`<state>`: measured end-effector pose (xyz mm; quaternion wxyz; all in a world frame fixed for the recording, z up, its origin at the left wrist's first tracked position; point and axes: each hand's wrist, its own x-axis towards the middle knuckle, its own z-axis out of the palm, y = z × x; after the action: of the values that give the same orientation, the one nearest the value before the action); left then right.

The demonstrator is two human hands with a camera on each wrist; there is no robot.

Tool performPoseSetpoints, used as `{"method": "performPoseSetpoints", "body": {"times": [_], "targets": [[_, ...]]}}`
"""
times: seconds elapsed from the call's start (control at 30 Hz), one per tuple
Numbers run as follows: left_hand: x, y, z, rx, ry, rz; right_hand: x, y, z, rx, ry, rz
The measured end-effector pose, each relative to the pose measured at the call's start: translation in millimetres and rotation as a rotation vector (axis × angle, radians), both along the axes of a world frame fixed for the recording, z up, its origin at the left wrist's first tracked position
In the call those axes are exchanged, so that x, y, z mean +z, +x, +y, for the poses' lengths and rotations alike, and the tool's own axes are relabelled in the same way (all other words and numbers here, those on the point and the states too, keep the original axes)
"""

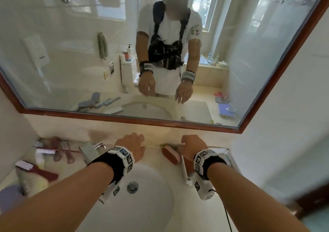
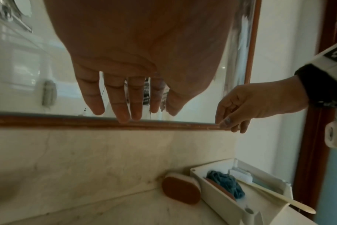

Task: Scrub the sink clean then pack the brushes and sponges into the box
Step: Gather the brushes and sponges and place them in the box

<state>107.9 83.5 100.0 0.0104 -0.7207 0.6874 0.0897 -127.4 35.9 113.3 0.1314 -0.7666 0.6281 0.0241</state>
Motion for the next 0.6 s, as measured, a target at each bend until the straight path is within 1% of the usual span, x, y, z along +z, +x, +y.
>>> {"method": "performPoseSetpoints", "body": {"times": [0.1,0.17,0.2,0.27,0.3,0.43,0.53,0.6], "targets": [[-28.2,-2.1,-23.5,0.016,0.051,-0.002,-43.3,2.4,-29.1,0.034,0.038,-0.022],[-47.0,-1.7,-37.7,0.026,0.079,0.001,-74.9,6.7,-44.8,0.027,0.062,-0.061],[-50.3,-1.0,-41.7,0.026,0.077,0.002,-80.1,8.5,-48.2,0.027,0.042,-0.055],[-71.2,0.5,-52.2,0.044,0.129,0.016,-111.7,13.3,-62.8,0.05,0.021,-0.009],[-82.3,1.4,-56.3,0.051,0.15,0.022,-124.7,14.7,-70.5,0.084,-0.003,0.018],[-120.9,6.9,-55.7,0.08,0.24,0.032,-166.0,21.9,-91.2,0.245,0.027,0.13],[-143.7,19.6,-46.3,0.1,0.297,0.03,-183.1,27.9,-97.7,0.197,0.027,0.168],[-153.9,31.6,-40.7,0.125,0.331,0.024,-194.3,30.4,-97.8,0.149,0.011,0.146]]}}
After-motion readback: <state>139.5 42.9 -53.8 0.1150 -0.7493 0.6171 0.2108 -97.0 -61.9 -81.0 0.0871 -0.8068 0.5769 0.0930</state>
